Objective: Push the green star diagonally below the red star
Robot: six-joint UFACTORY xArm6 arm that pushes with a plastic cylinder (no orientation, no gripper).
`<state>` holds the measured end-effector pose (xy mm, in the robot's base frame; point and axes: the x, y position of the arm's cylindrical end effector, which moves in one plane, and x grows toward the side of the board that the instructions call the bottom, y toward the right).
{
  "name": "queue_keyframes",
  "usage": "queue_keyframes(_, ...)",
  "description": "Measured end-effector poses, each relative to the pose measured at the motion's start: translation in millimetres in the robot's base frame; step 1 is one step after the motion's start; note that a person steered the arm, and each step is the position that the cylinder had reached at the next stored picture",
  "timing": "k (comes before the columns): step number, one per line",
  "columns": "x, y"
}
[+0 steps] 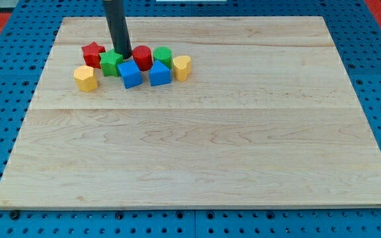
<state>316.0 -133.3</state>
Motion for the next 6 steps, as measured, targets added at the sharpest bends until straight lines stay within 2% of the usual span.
queue_keyframes(3, 8, 2)
queue_keyframes(5, 8, -40)
queue_keyframes(6, -6, -40)
